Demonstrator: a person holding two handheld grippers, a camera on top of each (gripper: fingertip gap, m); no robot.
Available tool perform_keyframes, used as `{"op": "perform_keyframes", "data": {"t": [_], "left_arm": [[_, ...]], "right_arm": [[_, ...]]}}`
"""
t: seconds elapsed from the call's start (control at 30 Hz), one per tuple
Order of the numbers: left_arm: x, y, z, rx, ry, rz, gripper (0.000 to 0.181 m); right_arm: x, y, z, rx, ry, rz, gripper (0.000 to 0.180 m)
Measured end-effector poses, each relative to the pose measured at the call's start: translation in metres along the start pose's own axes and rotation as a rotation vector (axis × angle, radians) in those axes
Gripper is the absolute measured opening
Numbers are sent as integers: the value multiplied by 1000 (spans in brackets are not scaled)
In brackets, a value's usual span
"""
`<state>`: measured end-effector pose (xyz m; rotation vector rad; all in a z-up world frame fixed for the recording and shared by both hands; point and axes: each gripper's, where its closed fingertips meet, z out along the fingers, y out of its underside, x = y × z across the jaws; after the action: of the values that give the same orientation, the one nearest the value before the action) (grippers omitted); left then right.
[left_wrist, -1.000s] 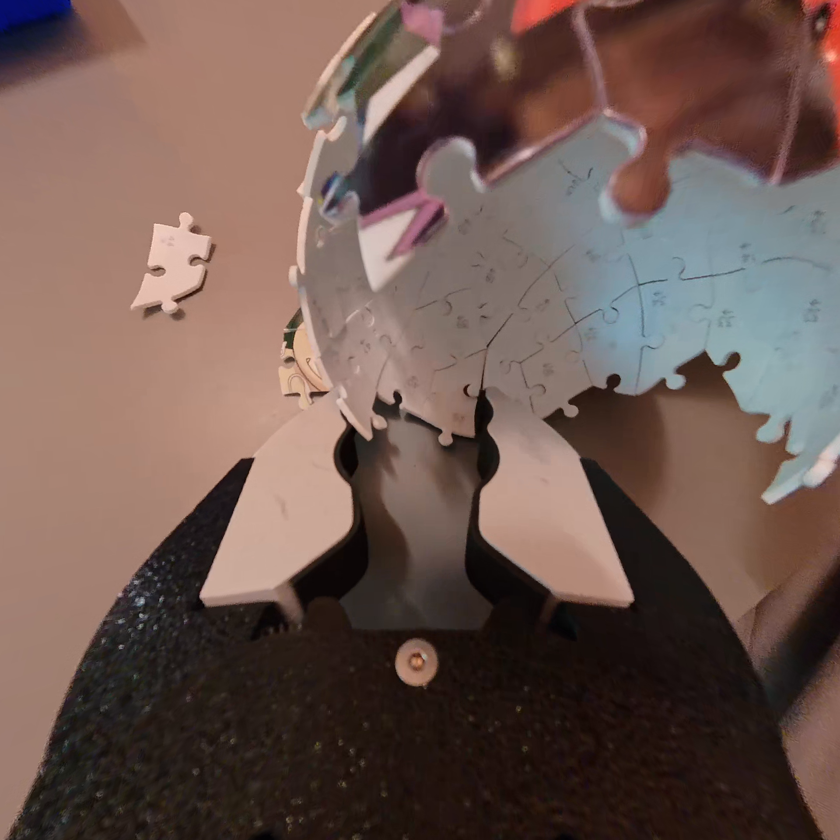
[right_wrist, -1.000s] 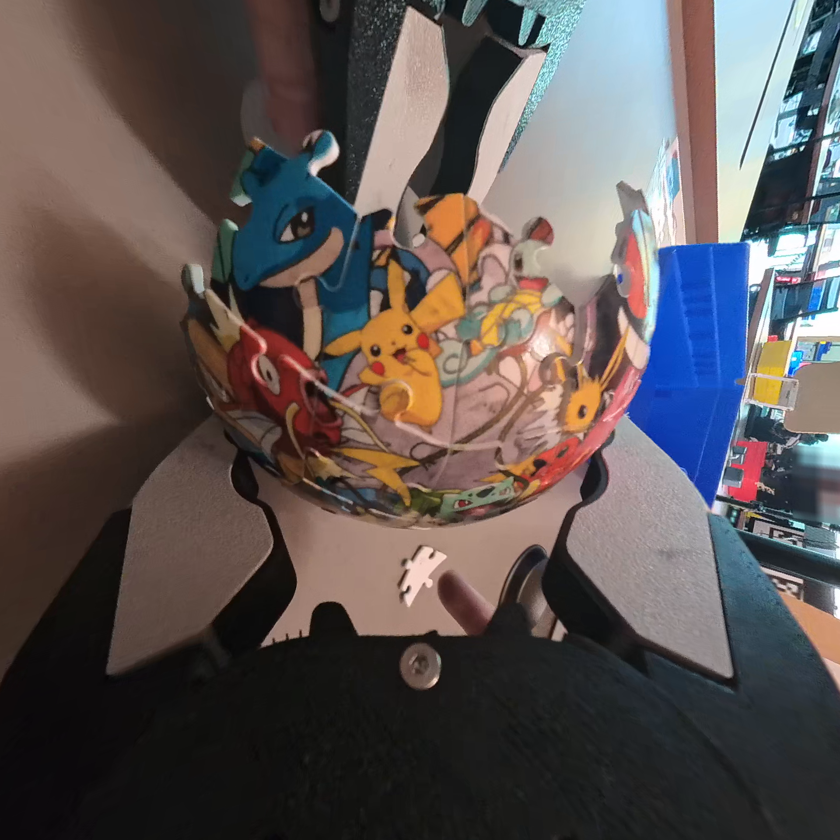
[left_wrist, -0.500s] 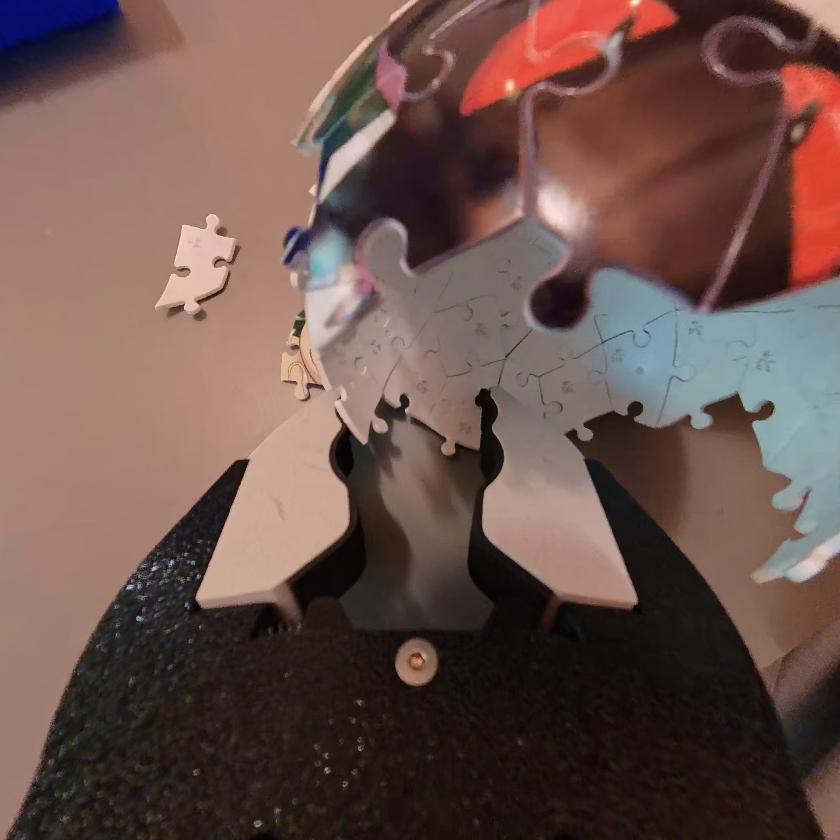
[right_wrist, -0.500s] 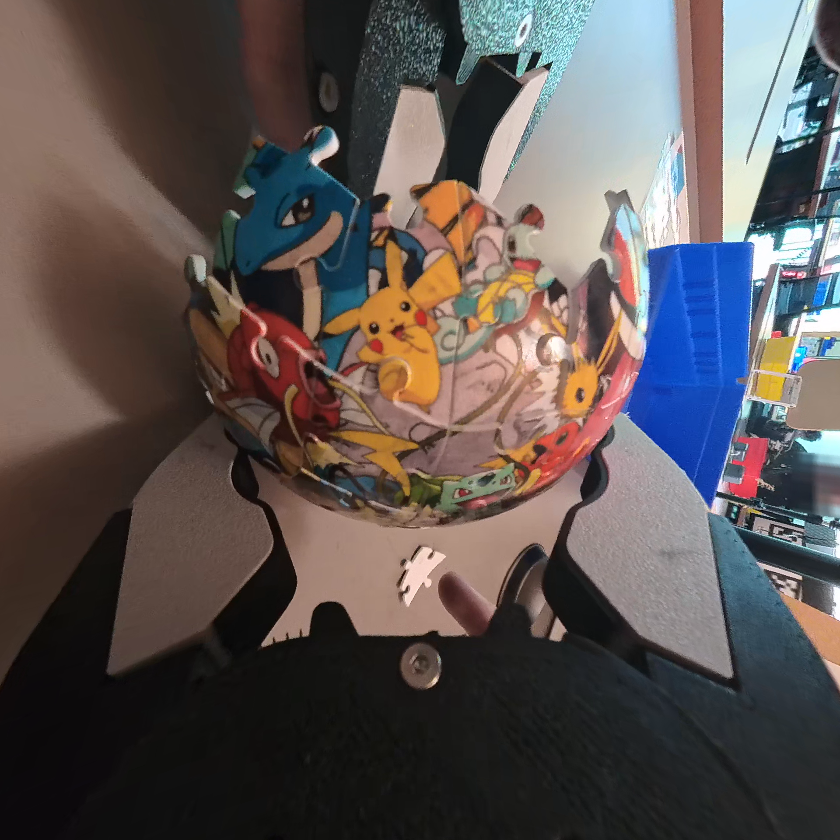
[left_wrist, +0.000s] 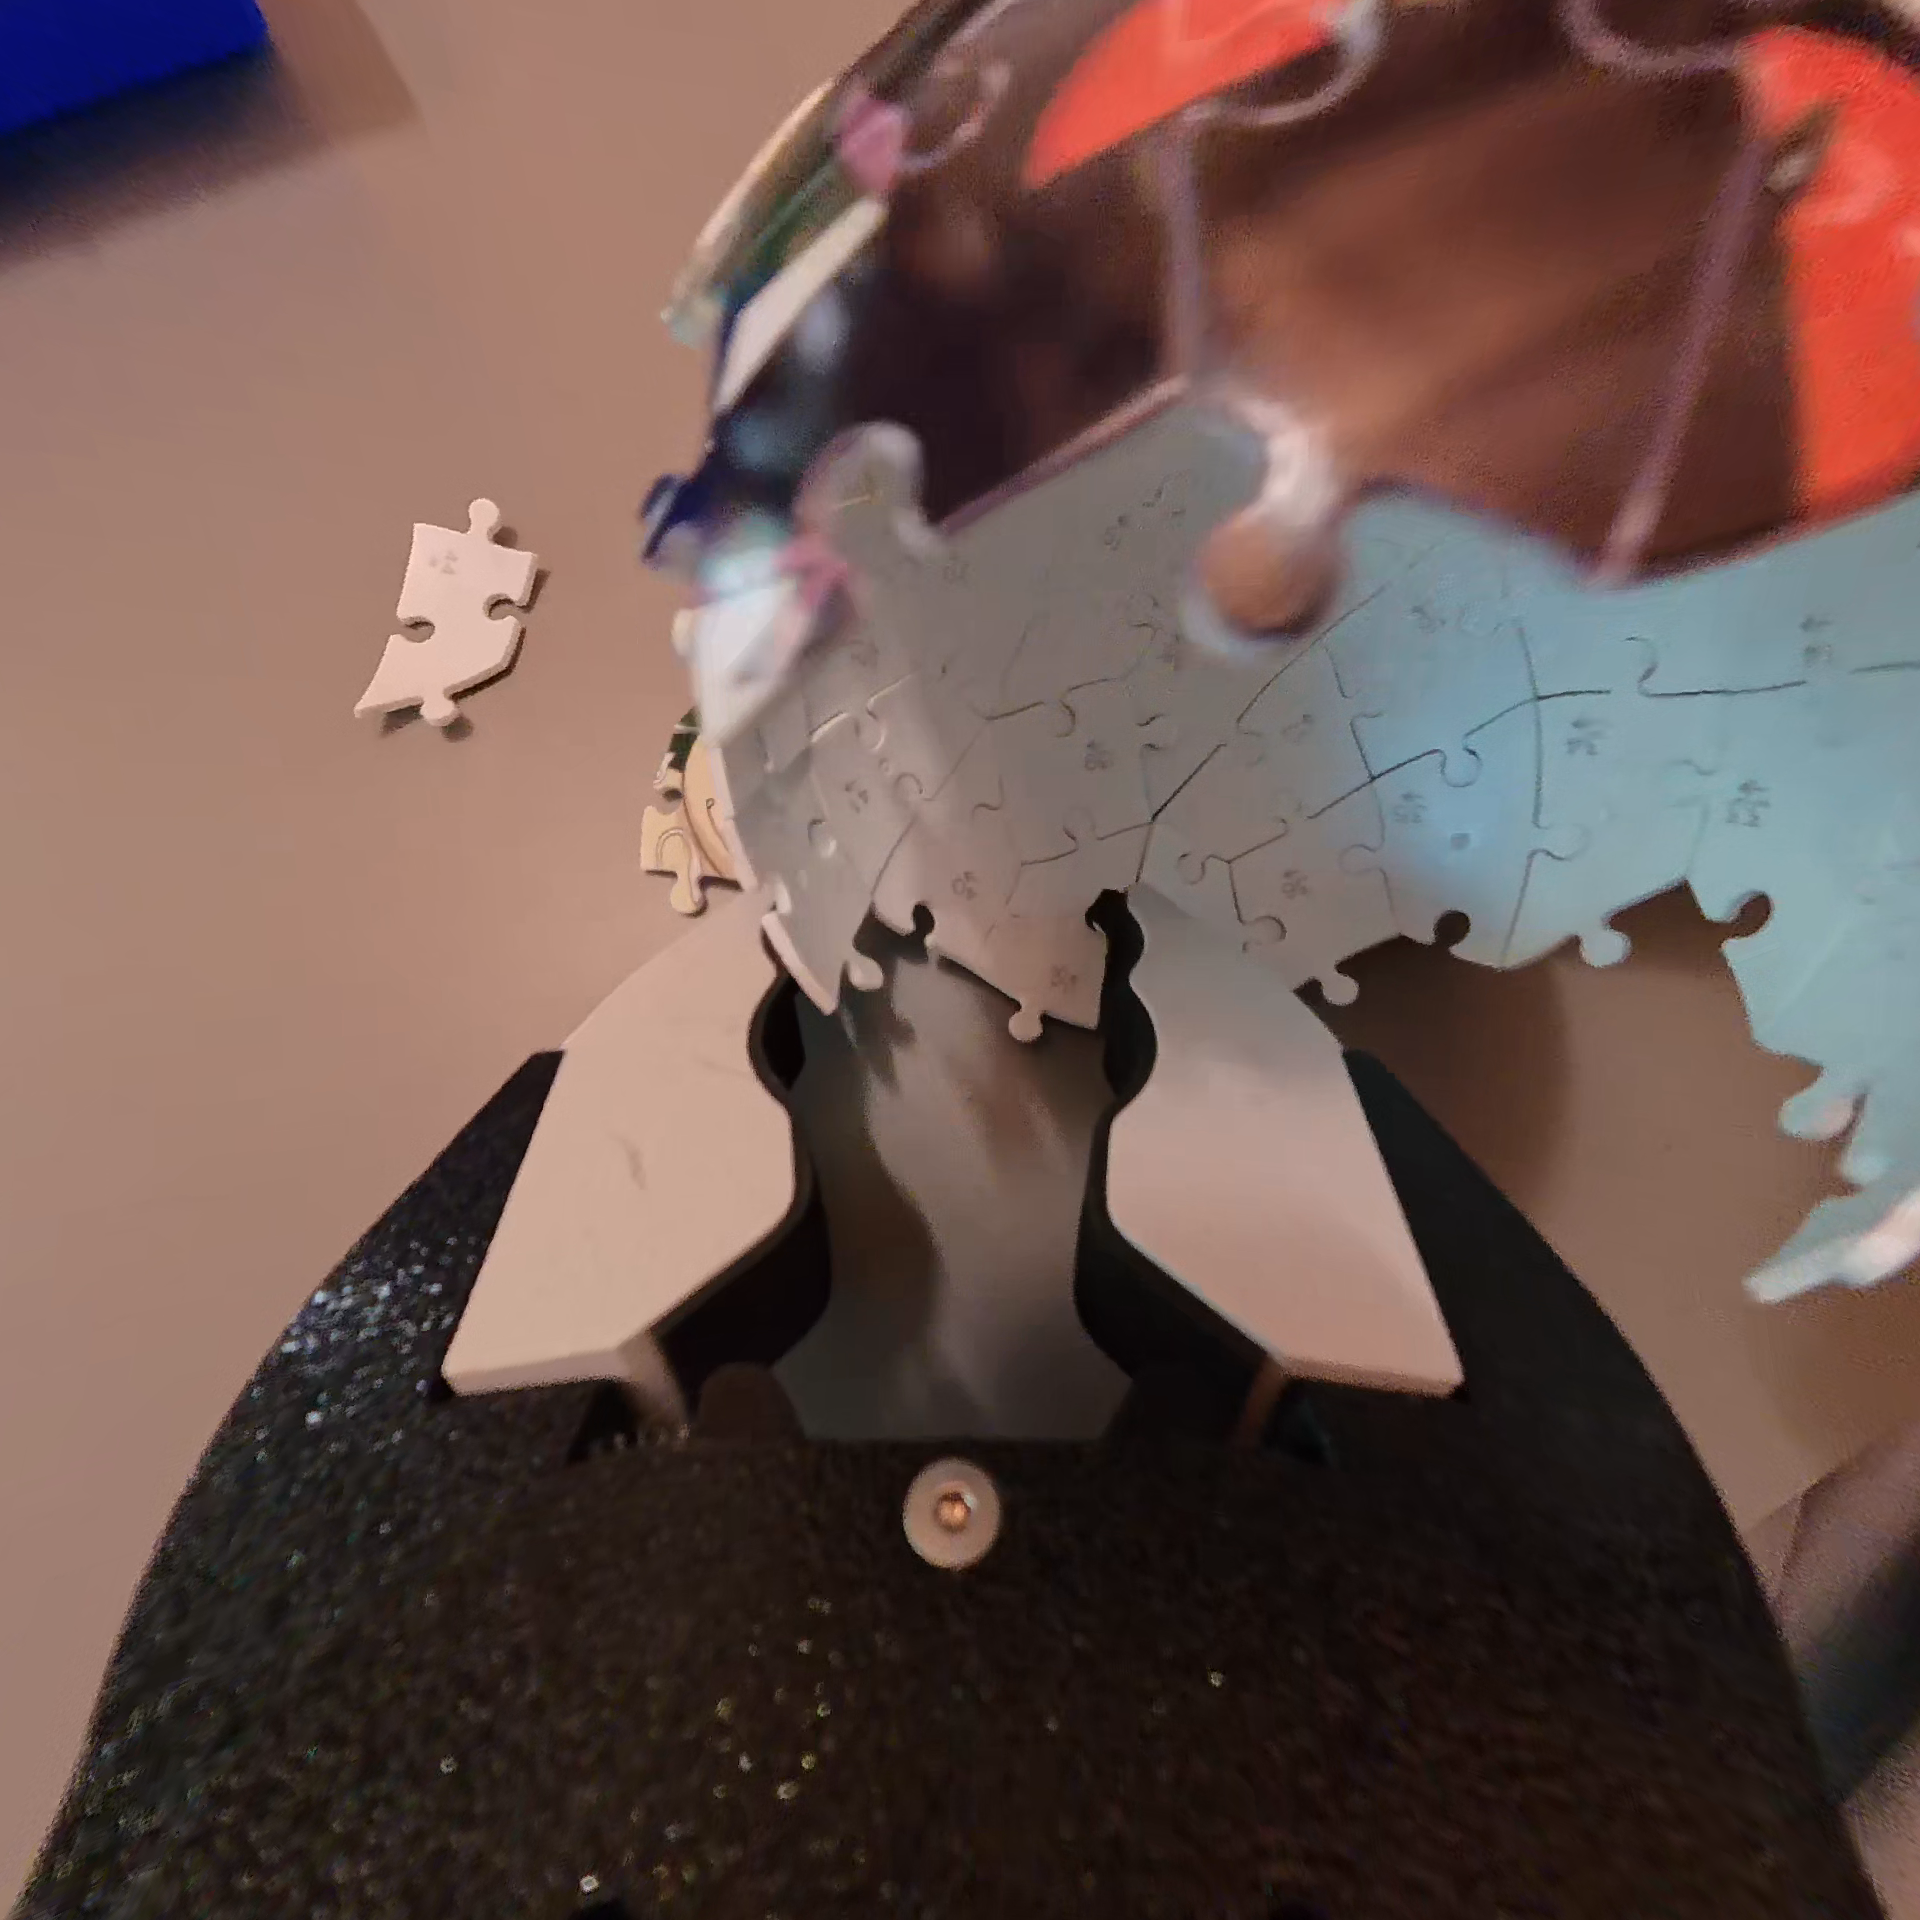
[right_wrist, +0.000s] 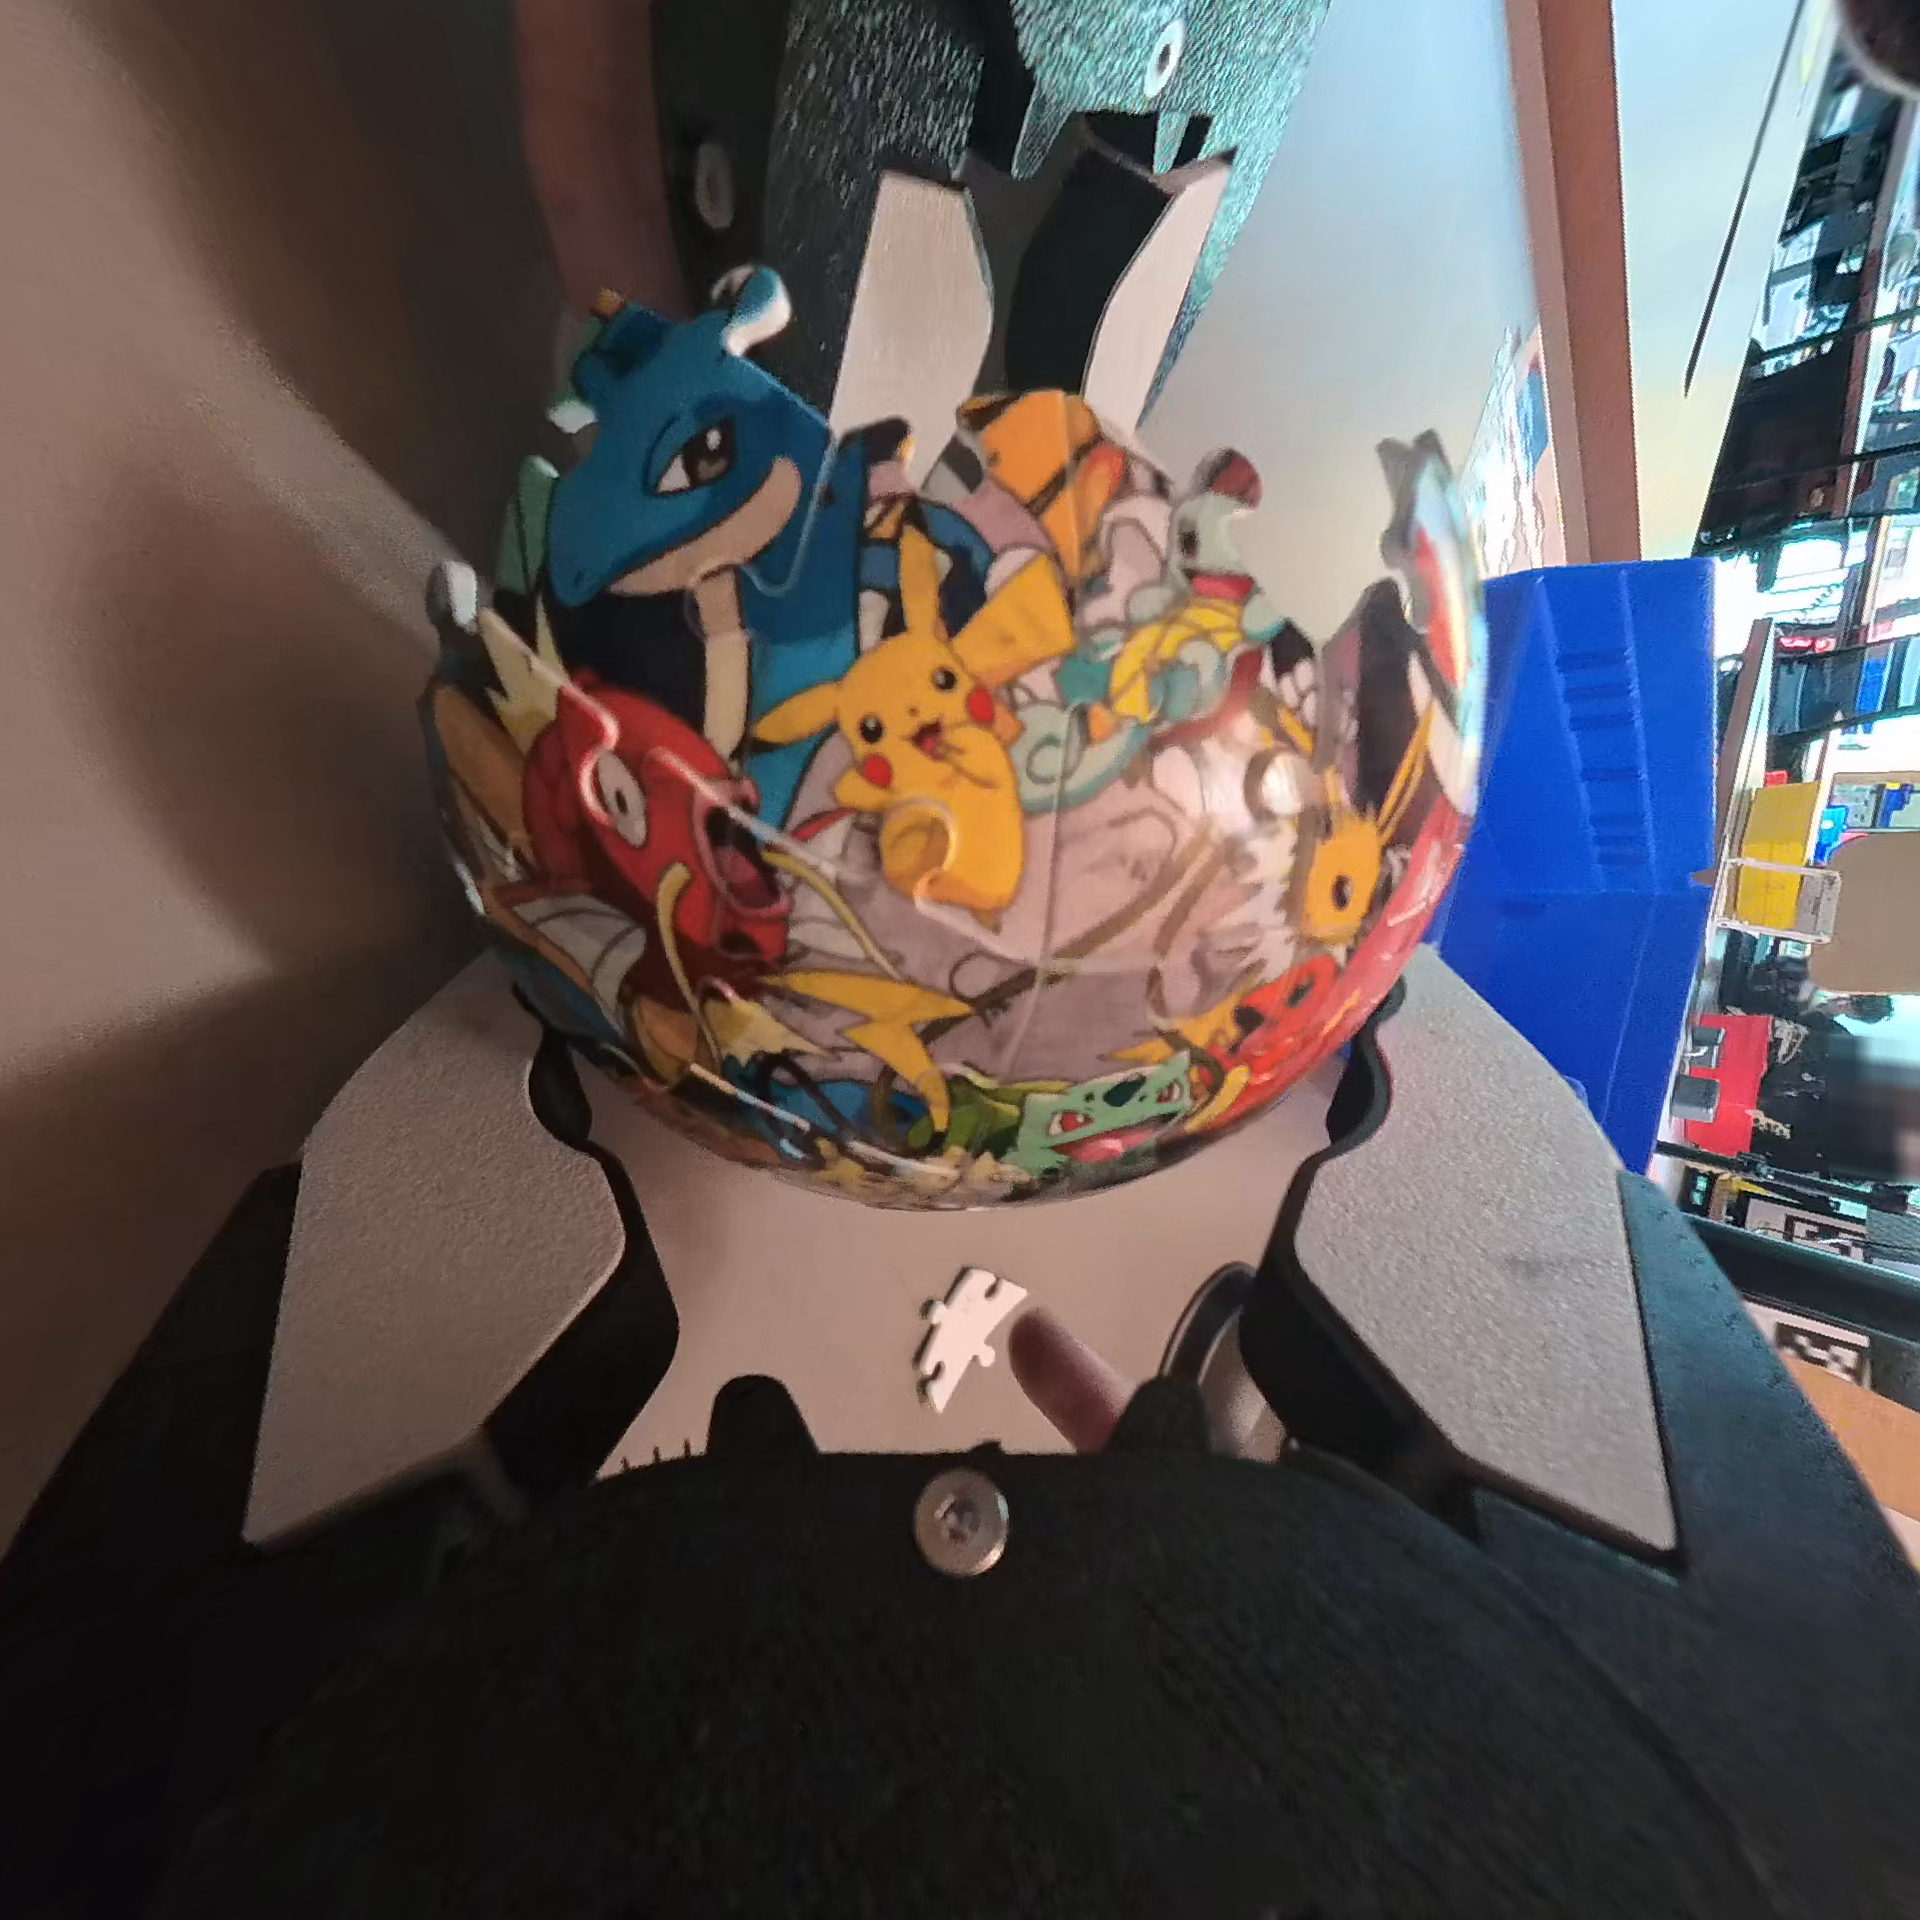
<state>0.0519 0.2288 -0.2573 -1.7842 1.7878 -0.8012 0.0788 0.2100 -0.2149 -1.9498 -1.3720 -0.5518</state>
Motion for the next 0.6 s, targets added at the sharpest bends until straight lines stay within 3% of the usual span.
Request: {"op": "perform_keyframes", "data": {"t": [0.03,0.3,0.6], "left_arm": [[-2,1,-1,-2,1,-8,59],[-18,6,-11,1,13,-32,85],[-22,5,-13,-5,-37,-11,88]], "right_arm": [[0,1,0,-9,1,-8,139],[-1,-1,1,-14,15,-4,139],[0,-5,3,-36,34,-28,139]]}}
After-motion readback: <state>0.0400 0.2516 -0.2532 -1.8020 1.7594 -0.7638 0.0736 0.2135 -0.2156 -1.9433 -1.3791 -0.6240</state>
